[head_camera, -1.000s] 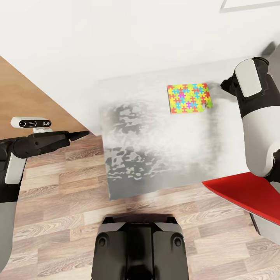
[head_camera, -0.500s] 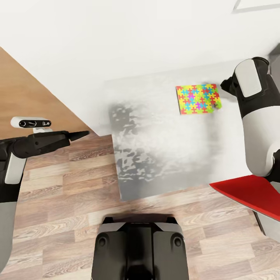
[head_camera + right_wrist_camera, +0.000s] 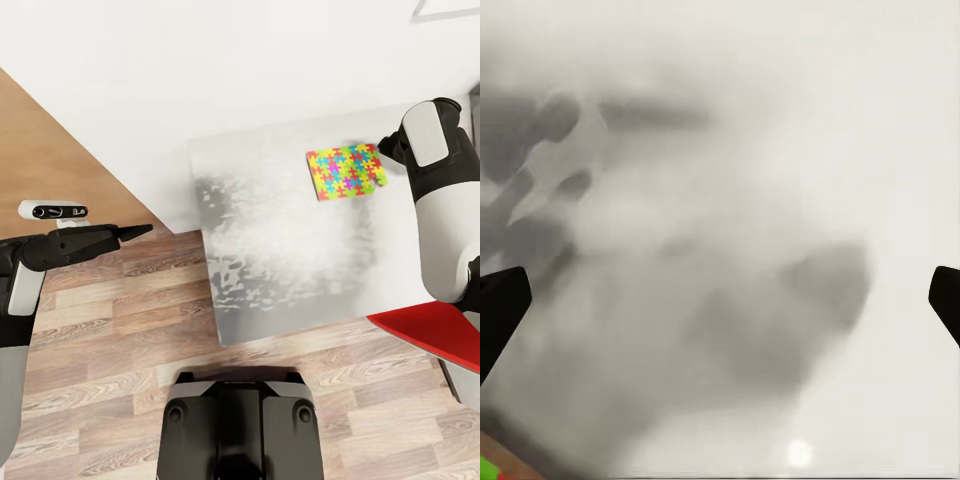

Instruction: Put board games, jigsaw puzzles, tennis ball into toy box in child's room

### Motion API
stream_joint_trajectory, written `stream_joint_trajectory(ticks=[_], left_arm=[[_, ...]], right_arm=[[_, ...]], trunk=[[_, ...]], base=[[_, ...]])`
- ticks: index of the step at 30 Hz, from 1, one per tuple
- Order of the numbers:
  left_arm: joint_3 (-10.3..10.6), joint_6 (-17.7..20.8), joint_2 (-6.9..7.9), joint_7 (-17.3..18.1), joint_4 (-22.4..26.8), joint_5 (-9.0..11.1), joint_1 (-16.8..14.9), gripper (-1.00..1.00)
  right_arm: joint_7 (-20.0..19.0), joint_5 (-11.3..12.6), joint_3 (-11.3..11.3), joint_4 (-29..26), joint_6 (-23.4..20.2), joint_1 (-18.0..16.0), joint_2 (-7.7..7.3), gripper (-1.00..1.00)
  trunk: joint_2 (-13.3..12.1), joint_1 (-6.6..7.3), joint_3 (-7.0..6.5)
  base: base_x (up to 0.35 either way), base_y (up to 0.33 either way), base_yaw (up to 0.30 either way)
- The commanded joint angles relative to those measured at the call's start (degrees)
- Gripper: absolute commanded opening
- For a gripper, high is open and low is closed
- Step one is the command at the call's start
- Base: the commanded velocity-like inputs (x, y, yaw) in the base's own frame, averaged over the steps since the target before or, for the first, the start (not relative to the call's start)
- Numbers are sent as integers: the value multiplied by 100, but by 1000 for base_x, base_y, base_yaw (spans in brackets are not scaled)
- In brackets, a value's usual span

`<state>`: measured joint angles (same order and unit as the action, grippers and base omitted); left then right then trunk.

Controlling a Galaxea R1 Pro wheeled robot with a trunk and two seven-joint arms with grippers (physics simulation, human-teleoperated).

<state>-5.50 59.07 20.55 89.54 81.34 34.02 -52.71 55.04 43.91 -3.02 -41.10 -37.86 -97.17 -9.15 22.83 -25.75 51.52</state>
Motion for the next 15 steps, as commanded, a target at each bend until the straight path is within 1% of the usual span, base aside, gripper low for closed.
stream_joint_trajectory(ticks=[1, 6, 12, 15], left_arm=[[0, 61, 2, 19, 1, 0, -2, 100], [-1, 61, 2, 19, -1, 0, -4, 100], [4, 61, 2, 19, 1, 1, -3, 100], [5, 61, 2, 19, 1, 0, -4, 100]], right_arm=[[41, 39, -32, -3, -36, -4, -8, 100], [42, 39, -32, -3, -37, -4, -8, 100], [39, 39, -32, -3, -40, -4, -8, 100], [34, 39, -32, -3, -44, -4, -8, 100]], trunk=[[9, -3, 6], [9, -3, 6], [9, -3, 6], [9, -3, 6]], base=[[0, 45, 0], [0, 114, 0], [-8, 37, 0], [-39, 97, 0]])
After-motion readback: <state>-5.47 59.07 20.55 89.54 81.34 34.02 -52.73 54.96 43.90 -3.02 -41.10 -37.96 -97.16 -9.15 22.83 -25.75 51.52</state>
